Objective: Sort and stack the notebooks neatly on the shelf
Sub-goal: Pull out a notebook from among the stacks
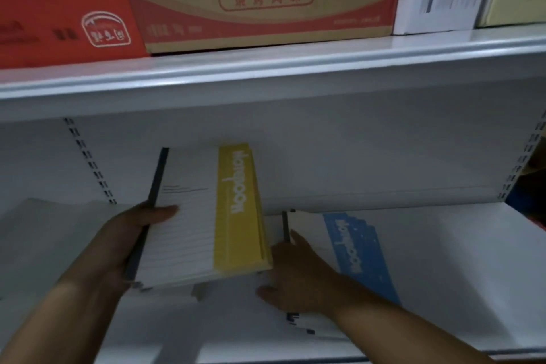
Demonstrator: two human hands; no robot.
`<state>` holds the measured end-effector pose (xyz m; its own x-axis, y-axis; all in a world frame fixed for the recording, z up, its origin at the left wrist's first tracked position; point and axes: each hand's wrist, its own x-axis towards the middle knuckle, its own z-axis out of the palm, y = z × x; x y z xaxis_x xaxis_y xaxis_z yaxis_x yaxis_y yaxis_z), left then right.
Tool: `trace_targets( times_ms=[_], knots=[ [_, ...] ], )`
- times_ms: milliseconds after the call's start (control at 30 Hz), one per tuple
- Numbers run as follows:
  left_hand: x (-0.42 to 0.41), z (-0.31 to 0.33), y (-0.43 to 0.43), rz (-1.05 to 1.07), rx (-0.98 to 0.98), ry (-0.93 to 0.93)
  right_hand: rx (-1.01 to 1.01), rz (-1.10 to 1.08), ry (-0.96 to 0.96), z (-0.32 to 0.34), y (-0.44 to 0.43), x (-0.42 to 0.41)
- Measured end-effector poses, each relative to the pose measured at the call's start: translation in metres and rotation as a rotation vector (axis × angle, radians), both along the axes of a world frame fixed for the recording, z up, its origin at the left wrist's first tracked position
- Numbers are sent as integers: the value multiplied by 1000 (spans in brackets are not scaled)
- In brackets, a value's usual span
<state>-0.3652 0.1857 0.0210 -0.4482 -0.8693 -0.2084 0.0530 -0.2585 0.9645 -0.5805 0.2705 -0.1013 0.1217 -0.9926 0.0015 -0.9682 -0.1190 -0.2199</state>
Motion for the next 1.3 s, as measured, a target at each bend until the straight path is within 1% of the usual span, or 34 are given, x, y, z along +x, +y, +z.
trace_targets(
  times_ms=[33,67,100,200,300,367,400,433,467,500,567,600,633,667,700,733,767,833,867,900,933,1000,1033,1100,1167,1300],
  knots=[
    [3,-5,-1,3,5,-14,51,15,88,0,-2,1],
    [4,-9,-2,-1,5,-30,61,5,128,2,0,-2],
    [4,-14,-3,-7,5,-42,53,-20,118,1,4,-10],
    [1,-26,-5,-36,48,-26,20,-85,7,-5,27,-47],
    [-9,-33,-5,-84,94,-1,46,-162,-35,-8,46,-79],
    [-19,-38,-4,-121,110,-3,15,-195,-80,-5,55,-87],
    [-25,-41,-4,-137,115,-11,-19,-220,-145,1,58,-84],
    [-30,-44,-4,-150,117,-29,-72,-257,-244,10,57,-77],
    [-35,-47,-4,-158,120,-46,-105,-346,-427,20,54,-66],
    [-40,-51,-4,-160,129,-63,-109,-464,-686,29,47,-51],
    [-47,-58,-3,-156,172,-94,57,-613,-1228,39,30,-27],
    [-49,-61,-3,-152,195,-109,151,-632,-1429,39,22,-17],
    [-52,-65,-3,-152,207,-122,196,-652,-1547,36,16,-10],
    [-53,-68,-3,-155,202,-137,200,-683,-1589,31,11,-6],
    [-54,-71,-4,-153,157,-165,181,-734,-1600,26,7,-3],
    [-52,-73,-5,-150,64,-216,156,-775,-1602,22,4,0],
    [-49,-73,-6,-159,-100,-320,141,-803,-1606,17,0,2],
    [-38,-67,-4,-210,-552,-621,132,-821,-1627,11,-6,5],
    [-32,-65,-1,-280,-766,-748,138,-825,-1619,9,-10,7],
    [-28,-65,2,-394,-893,-842,138,-832,-1603,6,-13,9],
    [-25,-67,4,-522,-934,-908,132,-832,-1585,5,-16,11],
    [-27,-80,5,-716,-934,-1015,122,-817,-1557,7,-22,15],
    [-29,-86,4,-759,-957,-1074,126,-812,-1525,8,-25,17],
    [-34,-95,0,-763,-1014,-1167,138,-794,-1425,10,-29,17],
    [-36,-97,-4,-750,-1026,-1212,153,-755,-1259,13,-31,14],
    [-37,-94,-7,-801,-1085,-1259,142,-679,-747,21,-30,8]
  ],
)
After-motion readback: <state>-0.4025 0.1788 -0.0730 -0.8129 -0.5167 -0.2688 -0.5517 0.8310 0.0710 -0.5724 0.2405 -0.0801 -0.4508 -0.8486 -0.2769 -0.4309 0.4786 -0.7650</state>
